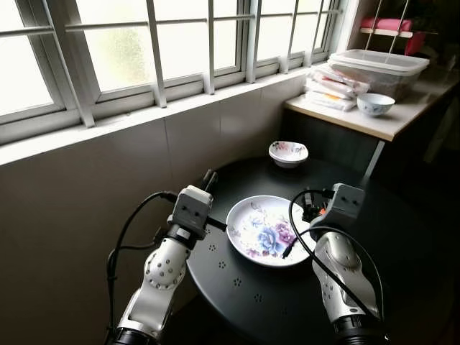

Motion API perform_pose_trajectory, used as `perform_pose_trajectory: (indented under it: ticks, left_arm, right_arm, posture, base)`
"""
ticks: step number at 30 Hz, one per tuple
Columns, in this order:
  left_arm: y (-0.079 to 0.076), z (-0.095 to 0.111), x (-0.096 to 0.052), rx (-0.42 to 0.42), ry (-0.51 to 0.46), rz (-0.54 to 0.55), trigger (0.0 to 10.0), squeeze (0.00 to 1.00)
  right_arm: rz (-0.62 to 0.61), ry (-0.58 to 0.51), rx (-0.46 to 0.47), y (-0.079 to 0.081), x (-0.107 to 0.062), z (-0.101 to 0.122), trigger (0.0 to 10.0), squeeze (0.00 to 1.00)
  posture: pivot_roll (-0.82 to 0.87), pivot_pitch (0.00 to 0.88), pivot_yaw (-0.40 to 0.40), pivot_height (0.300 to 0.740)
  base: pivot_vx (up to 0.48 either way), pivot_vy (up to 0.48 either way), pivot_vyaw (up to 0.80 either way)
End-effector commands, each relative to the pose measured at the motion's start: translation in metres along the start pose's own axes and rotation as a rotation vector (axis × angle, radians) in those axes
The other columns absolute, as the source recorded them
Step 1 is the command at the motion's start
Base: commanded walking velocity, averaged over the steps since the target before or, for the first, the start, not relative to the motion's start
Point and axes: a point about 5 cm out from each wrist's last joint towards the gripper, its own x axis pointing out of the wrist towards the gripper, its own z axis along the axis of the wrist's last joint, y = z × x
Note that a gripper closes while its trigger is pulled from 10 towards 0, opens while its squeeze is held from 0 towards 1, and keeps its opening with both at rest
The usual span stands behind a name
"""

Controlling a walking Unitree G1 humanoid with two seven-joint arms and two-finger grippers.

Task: Kitchen organization

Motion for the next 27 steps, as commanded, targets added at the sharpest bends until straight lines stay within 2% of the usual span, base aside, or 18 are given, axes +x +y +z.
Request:
perform_pose_trajectory:
  ticks: [1,6,9,13,14,18,27]
  left_arm:
    - [-0.003,-0.001,0.000,0.001,0.006,-0.011,10.0,0.00]
    - [-0.002,-0.002,0.000,0.005,0.012,-0.010,10.0,0.00]
    - [-0.001,-0.003,-0.001,0.007,0.015,-0.008,10.0,0.00]
    - [-0.002,-0.004,-0.001,0.007,0.019,-0.009,10.0,0.00]
    - [-0.003,-0.004,-0.001,0.006,0.020,-0.011,10.0,0.00]
    - [-0.004,-0.004,0.000,0.006,0.019,-0.012,10.0,0.00]
    - [-0.002,-0.006,-0.002,0.010,0.025,-0.009,10.0,0.00]
  right_arm:
    - [-0.040,0.049,0.024,-0.007,0.003,-0.004,10.0,0.00]
    - [-0.124,0.097,-0.030,-0.022,0.005,-0.010,10.0,0.00]
    - [-0.148,0.142,0.002,-0.027,0.004,-0.016,10.0,0.00]
    - [-0.144,0.189,-0.006,-0.029,0.004,-0.023,10.0,0.00]
    - [-0.102,0.236,0.018,-0.026,0.002,-0.031,10.0,0.00]
    - [-0.068,0.288,0.043,-0.024,0.001,-0.042,10.0,0.00]
    - [-0.076,0.328,0.086,-0.028,0.000,-0.050,10.0,0.00]
  posture:
    - [0.04,0.000,-0.005,0.740]
    - [0.05,0.000,-0.005,0.740]
    - [0.04,0.000,-0.005,0.740]
    - [0.04,0.000,-0.004,0.740]
    - [0.04,0.000,-0.003,0.740]
    - [0.04,0.000,-0.003,0.740]
    - [0.04,0.000,-0.006,0.740]
  base:
    - [0.000,0.000,0.00]
    - [0.000,0.000,0.00]
    - [0.000,0.000,0.00]
    - [0.000,0.000,0.00]
    - [0.000,0.000,0.00]
    - [0.000,0.000,0.00]
    - [0.000,0.000,0.00]
